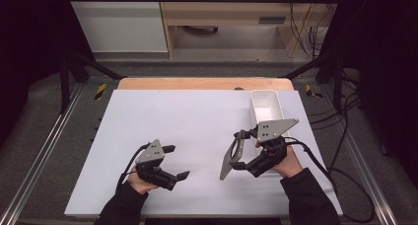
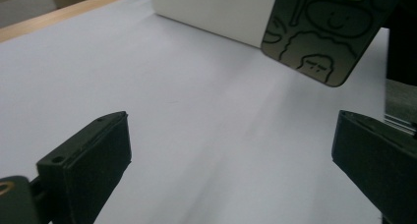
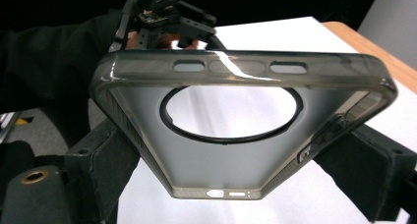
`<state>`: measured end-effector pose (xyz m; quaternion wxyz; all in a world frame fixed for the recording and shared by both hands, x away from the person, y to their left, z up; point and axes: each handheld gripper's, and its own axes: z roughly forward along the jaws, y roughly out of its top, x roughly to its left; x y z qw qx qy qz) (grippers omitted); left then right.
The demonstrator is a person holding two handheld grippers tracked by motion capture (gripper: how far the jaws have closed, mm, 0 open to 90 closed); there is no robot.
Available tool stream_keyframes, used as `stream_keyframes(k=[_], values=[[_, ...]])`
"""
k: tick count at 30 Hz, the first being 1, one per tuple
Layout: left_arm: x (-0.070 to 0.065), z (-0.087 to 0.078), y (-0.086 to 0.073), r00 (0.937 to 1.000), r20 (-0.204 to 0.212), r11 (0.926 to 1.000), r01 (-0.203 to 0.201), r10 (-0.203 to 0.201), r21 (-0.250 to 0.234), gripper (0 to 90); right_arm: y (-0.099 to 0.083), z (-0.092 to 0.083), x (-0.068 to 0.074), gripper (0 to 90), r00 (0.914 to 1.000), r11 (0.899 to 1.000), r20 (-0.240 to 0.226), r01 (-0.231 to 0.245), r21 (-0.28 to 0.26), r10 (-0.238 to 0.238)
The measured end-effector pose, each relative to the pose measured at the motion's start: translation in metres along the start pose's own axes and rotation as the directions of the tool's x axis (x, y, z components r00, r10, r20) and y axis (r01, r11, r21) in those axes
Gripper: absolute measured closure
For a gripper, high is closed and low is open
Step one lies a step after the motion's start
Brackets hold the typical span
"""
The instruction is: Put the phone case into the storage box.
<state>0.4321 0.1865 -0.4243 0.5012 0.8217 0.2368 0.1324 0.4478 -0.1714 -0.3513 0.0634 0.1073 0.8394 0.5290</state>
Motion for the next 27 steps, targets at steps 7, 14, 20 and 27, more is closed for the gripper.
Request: stream_keyframes(k=[7, 14, 20, 27], values=[[0.011, -0.014, -0.017, 0.993, -0.092, 0.997, 0.072, -0.074, -0.031, 0.9, 0.0, -0.005, -0.002, 12.5, 0.9981, 1.0, 0.058, -0.02, -0.016, 0.021], [0.02, -0.026, -0.029, 0.981, -0.15, 0.9919, 0.116, -0.122, -0.053, 1.0, 0.0, -0.009, -0.004, 12.4, 0.9921, 0.998, 0.113, -0.049, -0.048, 0.054], [0.026, -0.033, -0.037, 0.971, -0.186, 0.988, 0.14, -0.15, -0.065, 0.9, 0.0, -0.012, -0.006, 12.4, 0.9843, 0.996, 0.158, -0.069, -0.063, 0.078], [0.029, -0.041, -0.043, 0.9609, -0.217, 0.9842, 0.157, -0.171, -0.082, 0.9, 0.0, -0.012, -0.005, 12.4, 0.9753, 0.994, 0.2, -0.079, -0.075, 0.093]])
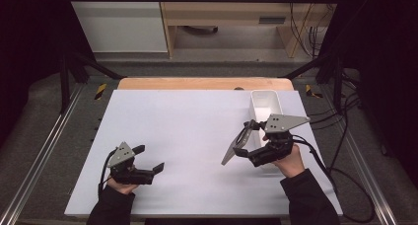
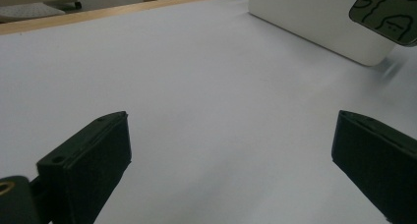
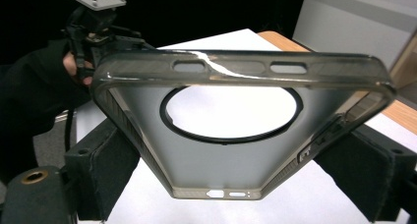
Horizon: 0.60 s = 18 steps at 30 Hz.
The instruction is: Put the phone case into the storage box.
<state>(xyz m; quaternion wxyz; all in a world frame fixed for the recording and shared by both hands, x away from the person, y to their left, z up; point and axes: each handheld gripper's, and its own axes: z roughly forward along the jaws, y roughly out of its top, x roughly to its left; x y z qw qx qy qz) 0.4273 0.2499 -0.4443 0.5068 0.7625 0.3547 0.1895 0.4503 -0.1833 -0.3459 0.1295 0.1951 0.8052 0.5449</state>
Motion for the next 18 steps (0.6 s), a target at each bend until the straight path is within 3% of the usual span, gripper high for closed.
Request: stream_keyframes(k=[18], values=[[0.0085, -0.0036, -0.008, 0.9993, -0.038, 1.0, 0.003, -0.003, 0.005, 1.0, 0.0035, -0.0078, -0.0064, 12.4, 0.9926, 0.998, 0.107, -0.055, -0.036, 0.059]])
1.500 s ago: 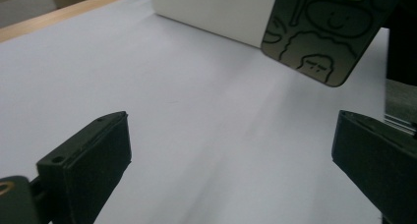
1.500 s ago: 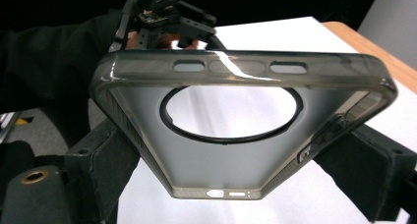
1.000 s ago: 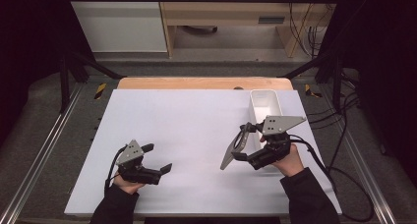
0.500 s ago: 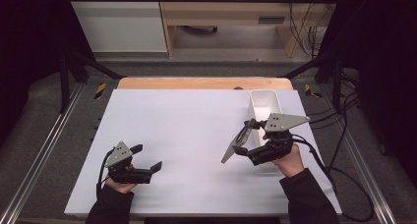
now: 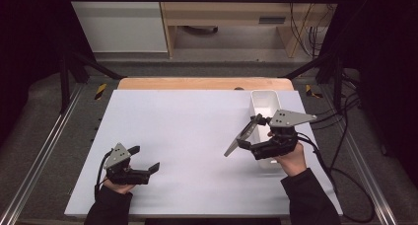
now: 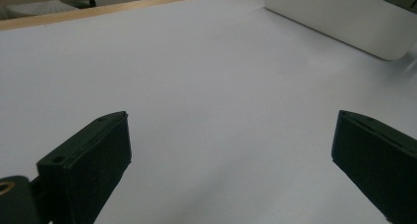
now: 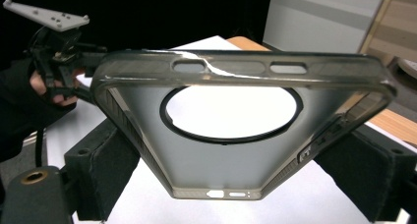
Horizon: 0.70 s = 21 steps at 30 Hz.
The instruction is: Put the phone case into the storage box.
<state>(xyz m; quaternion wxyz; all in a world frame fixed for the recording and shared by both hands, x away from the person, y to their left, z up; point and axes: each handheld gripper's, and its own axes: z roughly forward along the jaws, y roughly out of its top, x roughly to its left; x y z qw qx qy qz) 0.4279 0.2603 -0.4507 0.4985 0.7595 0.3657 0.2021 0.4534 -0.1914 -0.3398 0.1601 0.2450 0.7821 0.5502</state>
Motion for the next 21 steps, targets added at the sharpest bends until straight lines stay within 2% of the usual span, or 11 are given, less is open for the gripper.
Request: stream_keyframes(k=[5, 12, 21], values=[[0.003, -0.001, -0.002, 0.9996, -0.026, 0.9998, 0.009, -0.009, -0.017, 0.9, 0.002, -0.002, -0.003, 12.4, 0.9994, 1.0, 0.031, -0.015, -0.01, 0.015], [0.01, -0.003, -0.006, 0.9978, -0.063, 0.9996, 0.018, -0.019, -0.021, 0.9, 0.006, -0.003, -0.006, 12.4, 0.9986, 1.0, 0.047, -0.022, -0.017, 0.023], [0.016, -0.007, -0.009, 0.9961, -0.084, 0.9992, 0.025, -0.028, -0.032, 0.9, 0.015, -0.004, -0.009, 12.3, 0.9957, 1.0, 0.088, -0.025, -0.019, 0.027]])
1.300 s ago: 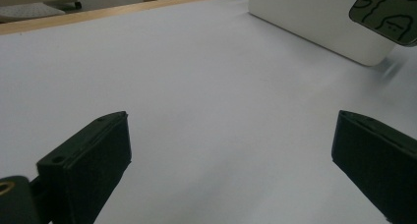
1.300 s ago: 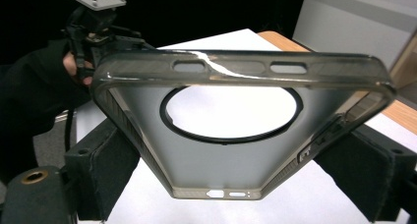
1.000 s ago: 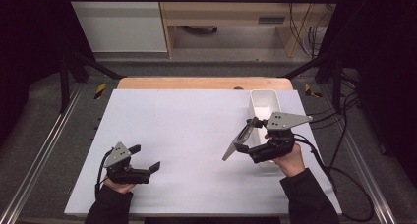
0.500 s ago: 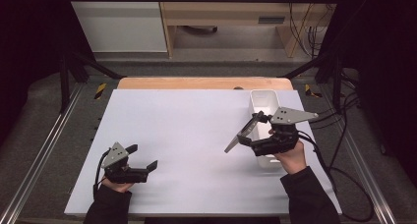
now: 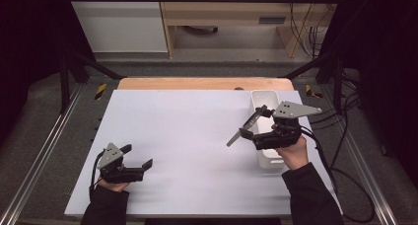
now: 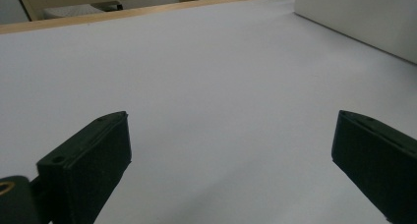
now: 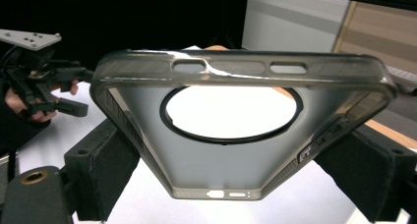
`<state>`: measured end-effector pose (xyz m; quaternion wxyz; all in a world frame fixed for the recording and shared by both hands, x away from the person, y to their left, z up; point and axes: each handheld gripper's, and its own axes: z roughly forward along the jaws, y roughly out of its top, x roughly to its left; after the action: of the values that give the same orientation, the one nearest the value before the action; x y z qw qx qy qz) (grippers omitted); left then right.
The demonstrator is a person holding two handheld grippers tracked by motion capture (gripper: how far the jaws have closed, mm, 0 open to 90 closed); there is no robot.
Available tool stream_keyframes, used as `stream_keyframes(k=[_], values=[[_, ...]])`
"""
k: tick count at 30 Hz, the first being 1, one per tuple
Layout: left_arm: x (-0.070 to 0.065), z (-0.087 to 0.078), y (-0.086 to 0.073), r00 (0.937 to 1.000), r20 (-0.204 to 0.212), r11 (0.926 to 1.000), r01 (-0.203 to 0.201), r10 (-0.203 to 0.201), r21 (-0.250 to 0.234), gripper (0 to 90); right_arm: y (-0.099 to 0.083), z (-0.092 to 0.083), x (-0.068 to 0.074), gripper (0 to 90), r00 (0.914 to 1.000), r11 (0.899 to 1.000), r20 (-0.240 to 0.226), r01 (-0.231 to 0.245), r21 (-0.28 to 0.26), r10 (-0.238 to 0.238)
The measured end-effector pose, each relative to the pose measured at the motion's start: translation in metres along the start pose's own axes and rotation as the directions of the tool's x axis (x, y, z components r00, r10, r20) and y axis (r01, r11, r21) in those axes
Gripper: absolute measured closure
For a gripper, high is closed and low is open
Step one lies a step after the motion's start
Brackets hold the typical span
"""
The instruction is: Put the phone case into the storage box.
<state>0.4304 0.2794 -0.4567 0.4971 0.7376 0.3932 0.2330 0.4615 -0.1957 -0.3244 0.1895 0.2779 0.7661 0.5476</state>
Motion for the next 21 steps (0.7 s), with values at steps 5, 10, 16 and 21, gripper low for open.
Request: stream_keyframes(k=[5, 10, 16, 21], values=[[0.002, -0.001, -0.001, 0.9999, -0.01, 1.0, 0.0, 0.0, -0.004, 0.9, 0.006, -0.004, -0.003, 12.3, 0.999, 1.0, 0.044, -0.012, -0.001, 0.012], [0.003, -0.001, -0.001, 0.9998, -0.019, 1.0, -0.004, 0.004, 0.002, 0.9, 0.012, -0.008, -0.008, 12.4, 0.9965, 1.0, 0.08, -0.022, -0.007, 0.022], [0.003, -0.001, -0.002, 0.9998, -0.019, 1.0, -0.006, 0.006, -0.005, 0.9, 0.018, -0.011, -0.012, 12.3, 0.992, 1.0, 0.125, -0.019, -0.007, 0.02], [0.003, -0.001, -0.002, 0.9998, -0.017, 0.9999, -0.013, 0.013, -0.009, 0.9, 0.02, -0.012, -0.016, 12.3, 0.988, 0.999, 0.151, -0.03, -0.011, 0.031]])
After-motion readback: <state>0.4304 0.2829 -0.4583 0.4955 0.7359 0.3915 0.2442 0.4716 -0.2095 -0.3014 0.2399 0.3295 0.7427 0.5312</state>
